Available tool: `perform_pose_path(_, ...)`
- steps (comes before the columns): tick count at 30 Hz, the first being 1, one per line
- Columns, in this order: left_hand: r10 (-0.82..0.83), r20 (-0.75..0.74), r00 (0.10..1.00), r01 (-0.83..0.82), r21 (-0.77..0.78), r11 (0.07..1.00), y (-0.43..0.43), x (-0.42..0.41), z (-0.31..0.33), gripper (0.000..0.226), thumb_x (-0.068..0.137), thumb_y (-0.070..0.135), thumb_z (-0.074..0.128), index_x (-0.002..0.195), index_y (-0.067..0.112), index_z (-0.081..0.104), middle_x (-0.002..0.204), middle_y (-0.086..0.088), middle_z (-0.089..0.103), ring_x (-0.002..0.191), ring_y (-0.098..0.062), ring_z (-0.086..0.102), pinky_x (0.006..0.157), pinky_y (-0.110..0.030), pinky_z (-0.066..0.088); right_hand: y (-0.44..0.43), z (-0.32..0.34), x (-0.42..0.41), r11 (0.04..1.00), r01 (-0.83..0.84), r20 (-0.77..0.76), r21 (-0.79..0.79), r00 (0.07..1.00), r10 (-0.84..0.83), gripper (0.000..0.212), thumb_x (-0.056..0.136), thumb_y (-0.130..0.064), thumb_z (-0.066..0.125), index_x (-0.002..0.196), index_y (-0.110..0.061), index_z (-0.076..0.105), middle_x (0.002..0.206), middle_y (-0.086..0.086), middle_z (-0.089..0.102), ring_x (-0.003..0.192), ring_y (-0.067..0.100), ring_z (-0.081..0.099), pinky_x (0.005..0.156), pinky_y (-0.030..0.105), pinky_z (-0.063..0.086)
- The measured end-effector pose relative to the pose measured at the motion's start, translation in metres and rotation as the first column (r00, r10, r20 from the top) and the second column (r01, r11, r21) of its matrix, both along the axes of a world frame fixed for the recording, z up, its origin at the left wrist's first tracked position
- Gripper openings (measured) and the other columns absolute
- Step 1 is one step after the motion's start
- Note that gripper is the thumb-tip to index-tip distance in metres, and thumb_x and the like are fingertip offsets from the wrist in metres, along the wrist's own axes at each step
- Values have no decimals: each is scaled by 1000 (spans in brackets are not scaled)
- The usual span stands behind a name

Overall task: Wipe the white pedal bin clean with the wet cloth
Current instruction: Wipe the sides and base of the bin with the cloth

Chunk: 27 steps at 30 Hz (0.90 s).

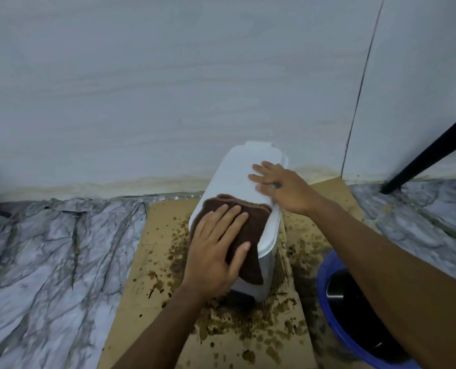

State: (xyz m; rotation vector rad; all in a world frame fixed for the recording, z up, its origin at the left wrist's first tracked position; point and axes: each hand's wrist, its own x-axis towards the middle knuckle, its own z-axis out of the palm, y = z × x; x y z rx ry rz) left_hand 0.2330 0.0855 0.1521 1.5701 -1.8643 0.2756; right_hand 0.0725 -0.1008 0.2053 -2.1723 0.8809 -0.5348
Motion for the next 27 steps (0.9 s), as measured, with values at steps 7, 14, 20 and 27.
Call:
perform_pose_path(7,314,-744,591,-321,140,937,-24,4,0,54,104,50,33,148,23,48,144,7,55,132,-11,49,111,-49,43,10,8,0,1000,30,-23,-5,999,-30,37,104,-26,50,140,-26,54,158,-15,32,142,-7,9,123,28,0)
perform_pose_path(14,400,-627,668,-451,86,888,1,-77,-24,67,108,47,24,163,16,6,172,5,-4,158,-17,-10,124,-20,-5,11,8,-1,998,49,-41,-44,998,-51,37,104,-25,50,140,-26,55,157,-16,32,138,-9,10,124,31,2)
perform_pose_path(20,365,-451,815,-383,55,922,14,-118,-43,65,110,43,28,164,20,-1,172,0,-5,158,-27,-7,127,-33,-6,9,5,1,996,22,-31,-83,999,-25,36,103,-24,51,138,-26,56,157,-12,34,148,0,14,125,34,5)
perform_pose_path(27,391,-838,381,-513,160,844,-19,-65,-1,66,107,51,32,163,22,15,170,8,9,156,-12,6,125,-36,16,9,3,3,998,31,-9,-60,999,-32,35,102,-25,53,137,-28,57,155,-15,35,146,-3,16,126,35,7)
